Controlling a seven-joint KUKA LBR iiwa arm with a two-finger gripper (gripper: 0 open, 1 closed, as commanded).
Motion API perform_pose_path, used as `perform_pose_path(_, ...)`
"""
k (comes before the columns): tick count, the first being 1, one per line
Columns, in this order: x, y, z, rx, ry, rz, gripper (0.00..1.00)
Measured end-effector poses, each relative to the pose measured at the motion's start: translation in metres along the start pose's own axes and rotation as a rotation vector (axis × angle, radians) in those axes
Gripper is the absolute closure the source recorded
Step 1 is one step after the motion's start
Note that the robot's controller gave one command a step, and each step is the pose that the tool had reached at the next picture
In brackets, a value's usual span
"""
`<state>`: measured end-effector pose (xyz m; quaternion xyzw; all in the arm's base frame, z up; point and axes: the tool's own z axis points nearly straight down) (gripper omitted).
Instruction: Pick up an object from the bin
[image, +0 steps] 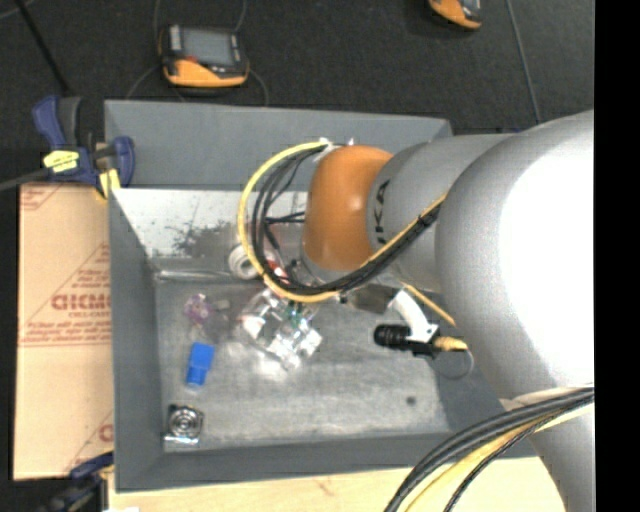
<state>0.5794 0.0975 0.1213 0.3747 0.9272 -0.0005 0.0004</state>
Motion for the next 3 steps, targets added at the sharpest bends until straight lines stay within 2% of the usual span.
perform_pose_path(2,-0.002,-0.001,-0.065,-0.002,0.0,-0.009,1.0)
perform_pose_path(3,-0.003,-0.002,-0.078,-0.001,0.0,-0.013,1.0)
